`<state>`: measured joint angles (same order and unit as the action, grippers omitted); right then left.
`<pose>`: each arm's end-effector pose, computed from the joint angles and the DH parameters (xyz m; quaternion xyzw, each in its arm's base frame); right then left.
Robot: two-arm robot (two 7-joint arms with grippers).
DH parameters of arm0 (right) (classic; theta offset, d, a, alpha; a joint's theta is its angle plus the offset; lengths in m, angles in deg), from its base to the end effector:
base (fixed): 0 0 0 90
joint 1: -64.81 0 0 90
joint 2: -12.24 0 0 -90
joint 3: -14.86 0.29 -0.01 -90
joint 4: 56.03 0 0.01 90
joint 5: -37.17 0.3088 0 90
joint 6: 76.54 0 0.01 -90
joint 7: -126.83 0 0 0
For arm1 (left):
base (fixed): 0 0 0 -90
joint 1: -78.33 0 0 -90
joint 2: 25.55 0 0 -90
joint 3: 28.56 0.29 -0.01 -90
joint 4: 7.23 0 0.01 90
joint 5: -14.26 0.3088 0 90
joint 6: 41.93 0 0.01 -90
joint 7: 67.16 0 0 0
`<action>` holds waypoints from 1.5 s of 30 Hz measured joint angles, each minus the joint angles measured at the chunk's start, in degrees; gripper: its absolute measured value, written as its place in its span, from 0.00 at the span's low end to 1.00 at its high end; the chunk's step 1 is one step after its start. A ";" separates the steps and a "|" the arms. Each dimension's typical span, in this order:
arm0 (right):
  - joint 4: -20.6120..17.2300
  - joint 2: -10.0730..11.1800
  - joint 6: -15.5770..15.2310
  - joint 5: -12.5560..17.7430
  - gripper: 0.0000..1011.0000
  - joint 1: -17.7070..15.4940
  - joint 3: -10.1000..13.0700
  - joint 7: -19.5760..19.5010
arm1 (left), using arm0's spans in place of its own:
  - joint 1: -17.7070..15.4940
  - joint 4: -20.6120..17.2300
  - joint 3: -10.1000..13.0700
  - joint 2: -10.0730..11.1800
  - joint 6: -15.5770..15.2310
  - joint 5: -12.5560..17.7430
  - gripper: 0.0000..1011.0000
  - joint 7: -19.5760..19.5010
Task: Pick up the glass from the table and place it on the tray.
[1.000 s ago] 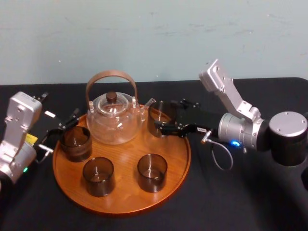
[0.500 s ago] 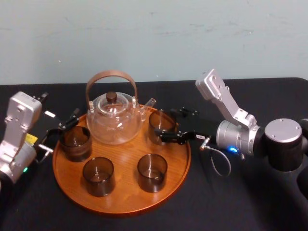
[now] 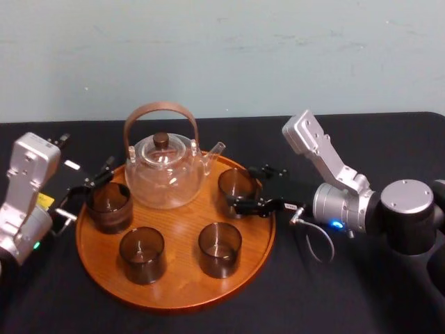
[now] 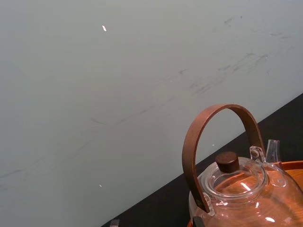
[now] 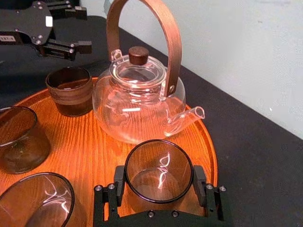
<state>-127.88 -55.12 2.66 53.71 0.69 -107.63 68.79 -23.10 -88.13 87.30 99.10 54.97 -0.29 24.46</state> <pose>0.4236 -0.0005 -0.2765 -0.1891 0.0201 -0.3213 0.9277 0.3581 0.0827 -0.3023 0.1416 -0.1324 0.5800 0.7913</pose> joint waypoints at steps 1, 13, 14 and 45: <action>0.13 -0.04 0.06 -0.05 0.87 0.00 -0.02 -0.04 | 0.00 0.00 0.00 0.00 0.00 0.00 0.99 0.00; 1.14 -0.58 0.45 -1.10 0.87 0.00 -0.09 -0.54 | 0.00 0.00 0.00 0.00 0.00 0.00 0.99 0.00; 1.14 -0.61 0.49 -1.31 0.87 -0.06 -0.12 -0.62 | 0.00 0.00 0.00 0.00 0.00 0.00 0.99 0.00; 1.02 -0.63 0.45 -1.70 0.99 -0.19 -0.14 -0.89 | 0.00 0.00 0.00 0.00 0.00 0.00 0.99 0.00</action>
<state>-126.85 -55.74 3.11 52.01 0.50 -107.77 67.91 -23.10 -88.13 87.30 99.09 54.97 -0.29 24.46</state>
